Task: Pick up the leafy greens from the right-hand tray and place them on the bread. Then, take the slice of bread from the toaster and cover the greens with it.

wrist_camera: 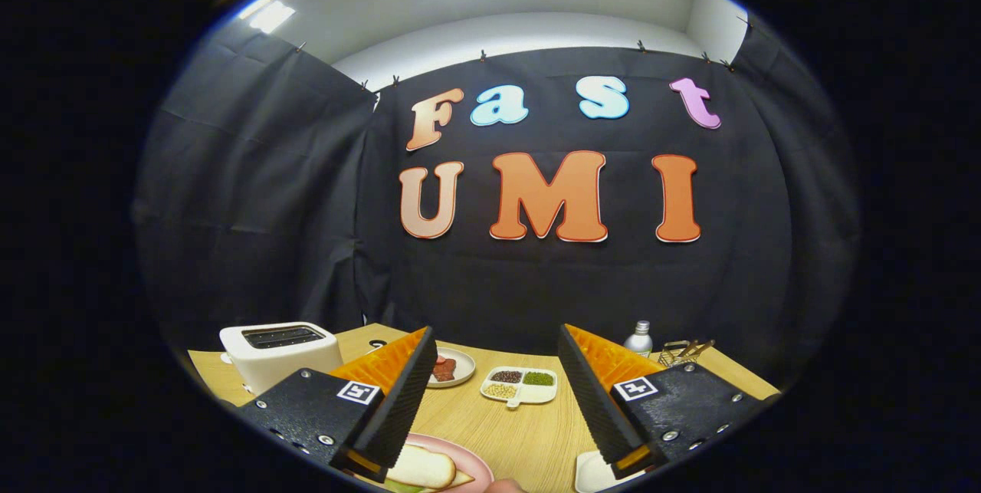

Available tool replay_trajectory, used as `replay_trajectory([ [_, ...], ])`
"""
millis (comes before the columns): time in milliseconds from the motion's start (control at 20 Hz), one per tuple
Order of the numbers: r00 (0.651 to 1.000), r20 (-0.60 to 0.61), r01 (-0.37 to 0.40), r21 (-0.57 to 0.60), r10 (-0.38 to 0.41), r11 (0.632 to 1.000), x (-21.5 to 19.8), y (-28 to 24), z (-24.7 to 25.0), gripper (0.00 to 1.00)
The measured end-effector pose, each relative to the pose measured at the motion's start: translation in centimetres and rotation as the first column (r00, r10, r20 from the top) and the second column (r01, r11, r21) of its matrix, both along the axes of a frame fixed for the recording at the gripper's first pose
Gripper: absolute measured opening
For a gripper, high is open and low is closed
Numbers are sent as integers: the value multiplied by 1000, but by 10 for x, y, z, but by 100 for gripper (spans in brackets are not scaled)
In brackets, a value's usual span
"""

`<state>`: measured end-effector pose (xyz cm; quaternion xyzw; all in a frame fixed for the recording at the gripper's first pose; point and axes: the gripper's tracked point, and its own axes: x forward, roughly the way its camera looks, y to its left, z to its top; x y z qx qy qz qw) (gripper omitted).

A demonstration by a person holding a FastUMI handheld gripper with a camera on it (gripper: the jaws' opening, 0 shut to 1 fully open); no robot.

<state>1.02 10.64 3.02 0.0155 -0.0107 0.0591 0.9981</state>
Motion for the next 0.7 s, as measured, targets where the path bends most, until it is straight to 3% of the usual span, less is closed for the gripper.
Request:
replay_trajectory([
  [700,999,33,9,-6,-9,1000,7,0,9,97],
])
